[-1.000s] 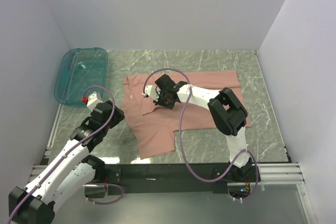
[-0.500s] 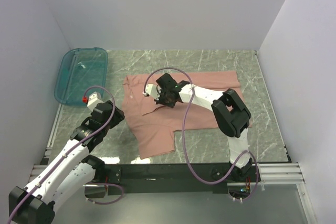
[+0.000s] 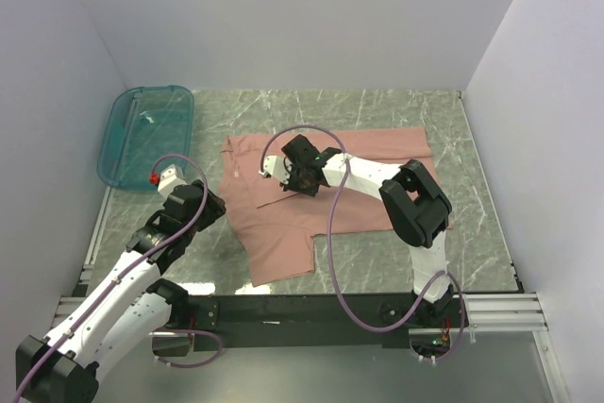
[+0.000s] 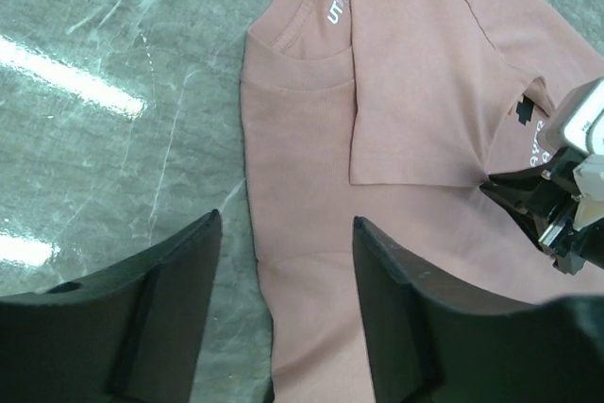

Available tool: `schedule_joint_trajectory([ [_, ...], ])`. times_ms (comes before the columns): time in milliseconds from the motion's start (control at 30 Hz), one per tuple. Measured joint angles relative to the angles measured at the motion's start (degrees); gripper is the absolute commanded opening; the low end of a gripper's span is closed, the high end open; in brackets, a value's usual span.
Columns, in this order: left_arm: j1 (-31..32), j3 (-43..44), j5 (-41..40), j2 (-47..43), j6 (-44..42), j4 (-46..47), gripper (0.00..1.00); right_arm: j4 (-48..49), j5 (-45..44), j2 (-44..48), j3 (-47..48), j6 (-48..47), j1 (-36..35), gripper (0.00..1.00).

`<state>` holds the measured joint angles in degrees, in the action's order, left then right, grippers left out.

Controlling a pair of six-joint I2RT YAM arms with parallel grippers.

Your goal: Fold and stack the t-shirts

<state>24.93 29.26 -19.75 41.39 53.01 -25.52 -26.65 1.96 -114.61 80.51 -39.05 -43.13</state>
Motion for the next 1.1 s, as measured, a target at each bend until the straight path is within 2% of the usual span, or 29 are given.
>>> schedule_joint_trajectory([
  [167,0.0,0.0,1.1,-0.6,-1.0,0.0,0.83,-1.7,-0.6,0.6,0.0,0.4,0.4,0.42],
  [300,0.0,0.0,3.9,-1.4,-2.4,0.1,0.87,-5.2,2.3,4.9,-0.2,0.4,1.6,0.55],
  [367,-0.1,0.0,6.3,-1.9,-3.3,0.7,0.90,-6.8,5.6,10.4,-1.8,0.2,3.5,0.57],
  [500,-0.3,-0.2,13.0,-3.9,-4.5,3.5,0.91,-8.7,15.5,27.7,-7.6,-1.4,10.4,0.59],
  [600,-0.3,-1.9,18.4,-4.9,-4.5,6.4,0.92,-8.7,21.7,40.9,-15.1,-2.6,16.7,0.63],
  [733,-0.5,-4.0,25.1,-4.3,-4.2,8.2,0.92,-8.5,27.7,54.8,-26.0,-3.0,21.6,0.66],
  [933,-0.5,-5.2,31.6,-1.7,-2.5,8.1,0.87,-8.6,33.5,63.8,-36.2,-2.4,28.6,0.71],
  [1100,-0.5,-6.7,35.1,-1.8,-0.1,7.0,0.86,-10.1,37.1,61.4,-36.9,-2.8,34.0,0.71],
])
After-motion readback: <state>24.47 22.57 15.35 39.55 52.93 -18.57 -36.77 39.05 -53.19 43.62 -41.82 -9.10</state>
